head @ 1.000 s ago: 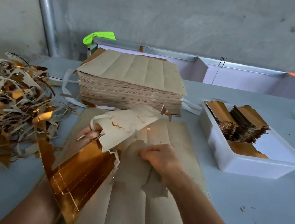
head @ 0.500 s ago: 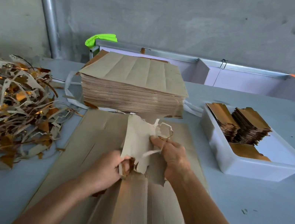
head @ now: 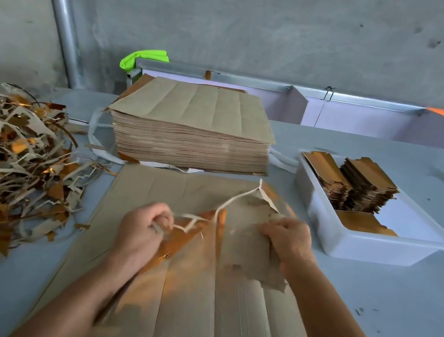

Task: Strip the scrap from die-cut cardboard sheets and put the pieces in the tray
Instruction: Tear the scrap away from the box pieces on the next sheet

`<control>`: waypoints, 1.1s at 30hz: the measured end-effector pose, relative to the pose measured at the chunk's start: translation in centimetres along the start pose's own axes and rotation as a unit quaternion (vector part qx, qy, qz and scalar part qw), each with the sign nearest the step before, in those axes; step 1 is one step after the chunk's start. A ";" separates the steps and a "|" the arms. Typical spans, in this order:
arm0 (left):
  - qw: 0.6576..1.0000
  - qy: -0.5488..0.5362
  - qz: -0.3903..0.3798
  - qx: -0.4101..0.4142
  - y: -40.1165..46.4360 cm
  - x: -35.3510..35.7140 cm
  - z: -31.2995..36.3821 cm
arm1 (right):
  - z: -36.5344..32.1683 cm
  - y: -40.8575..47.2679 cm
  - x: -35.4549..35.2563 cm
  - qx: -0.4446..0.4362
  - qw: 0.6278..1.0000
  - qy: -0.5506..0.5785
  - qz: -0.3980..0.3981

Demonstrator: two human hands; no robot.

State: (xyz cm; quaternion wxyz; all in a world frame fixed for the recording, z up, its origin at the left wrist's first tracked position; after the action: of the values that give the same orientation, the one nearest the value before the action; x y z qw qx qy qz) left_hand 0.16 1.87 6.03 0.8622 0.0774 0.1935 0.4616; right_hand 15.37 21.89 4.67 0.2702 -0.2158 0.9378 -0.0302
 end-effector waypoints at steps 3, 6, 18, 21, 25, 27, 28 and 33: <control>0.991 -0.027 0.114 -0.066 0.8 -1.7 -1.7 | 0.8 -0.3 -0.5 0.044 0.989 0.082 -0.117; 0.995 -0.023 0.081 -0.054 0.7 -0.8 -1.7 | 1.1 -0.5 -0.7 0.039 0.984 0.081 -0.157; 0.983 -0.113 0.096 -0.105 1.2 0.4 -1.8 | 0.9 -1.4 0.8 -0.015 0.925 0.235 -0.300; 0.983 -0.118 0.085 -0.115 1.0 0.9 -2.0 | 1.2 -1.8 1.2 -0.068 0.943 0.158 -0.284; 0.996 -0.064 0.014 -0.057 0.4 1.6 -0.7 | 1.5 -1.6 2.1 -0.028 0.970 0.114 -0.213; 0.999 -0.003 -0.038 -0.016 0.2 1.9 0.1 | 1.5 -1.6 2.5 0.002 0.978 0.099 -0.184; 0.998 0.018 -0.060 -0.005 0.1 2.1 0.4 | 1.4 -1.5 2.8 0.010 0.981 0.088 -0.175; 0.993 0.034 -0.116 -0.014 -0.5 2.7 0.5 | 0.6 -1.7 4.5 0.007 0.985 -0.031 -0.168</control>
State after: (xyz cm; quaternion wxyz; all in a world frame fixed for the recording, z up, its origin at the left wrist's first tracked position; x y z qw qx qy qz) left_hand 2.03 3.83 5.63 0.9039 0.0267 0.2239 0.3635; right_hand 12.96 18.49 2.25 0.2914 -0.3689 0.8794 -0.0749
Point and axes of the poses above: each hand's wrist, its own y-axis towards the middle knuckle, its own x-axis out of the palm, z = x × y, the point moved 4 cm from there along y, towards the middle knuckle, and after that the axes turned 14 degrees about -y, right-handed, at the moved point
